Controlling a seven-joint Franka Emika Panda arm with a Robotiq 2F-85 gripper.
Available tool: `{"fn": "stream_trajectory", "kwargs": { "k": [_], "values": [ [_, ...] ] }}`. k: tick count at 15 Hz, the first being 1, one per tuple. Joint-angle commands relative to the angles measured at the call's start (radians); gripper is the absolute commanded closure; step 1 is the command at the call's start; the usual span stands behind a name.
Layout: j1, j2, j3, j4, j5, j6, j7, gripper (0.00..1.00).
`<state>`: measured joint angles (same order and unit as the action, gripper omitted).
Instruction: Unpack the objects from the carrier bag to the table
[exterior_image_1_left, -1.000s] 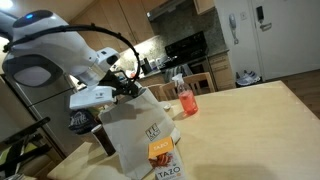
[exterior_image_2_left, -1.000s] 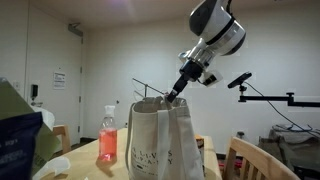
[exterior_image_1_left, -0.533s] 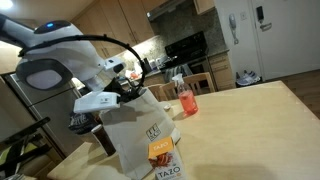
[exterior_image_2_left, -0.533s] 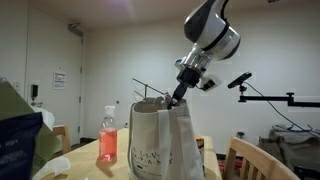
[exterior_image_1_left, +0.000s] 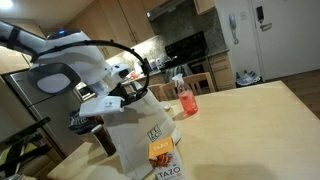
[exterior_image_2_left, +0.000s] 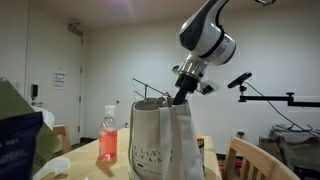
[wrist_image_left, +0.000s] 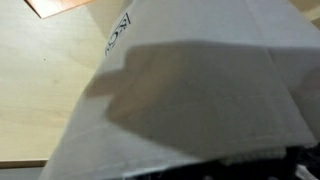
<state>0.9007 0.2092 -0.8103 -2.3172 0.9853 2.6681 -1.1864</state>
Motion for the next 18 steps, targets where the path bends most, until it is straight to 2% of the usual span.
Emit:
{"fn": "stream_trajectory", "kwargs": {
  "k": [1, 7, 11, 12, 13, 14, 15, 16, 18],
  "values": [
    [-0.001, 0.0, 0.0, 0.001, 0.0, -0.001, 0.0, 0.0],
    [-0.004, 0.007, 0.009, -0.025, 0.025, 0.01, -0.02, 0.0],
    [0.009, -0.014, -0.002, -0.038, 0.002, 0.029, -0.011, 0.0],
    [-0.19, -0.069, 0.204, -0.049, -0.101, 0.081, 0.051, 0.0],
    [-0.226, -0.07, 0.243, -0.049, -0.148, 0.1, 0.075, 0.0],
    [-0.307, -0.078, 0.33, -0.051, -0.202, 0.126, 0.111, 0.0],
    [-0.178, -0.053, 0.203, -0.038, -0.17, 0.115, 0.085, 0.0],
    [-0.214, -0.059, 0.237, -0.033, -0.195, 0.127, 0.097, 0.0],
    [-0.202, -0.061, 0.224, -0.029, -0.233, 0.136, 0.122, 0.0]
  ]
}}
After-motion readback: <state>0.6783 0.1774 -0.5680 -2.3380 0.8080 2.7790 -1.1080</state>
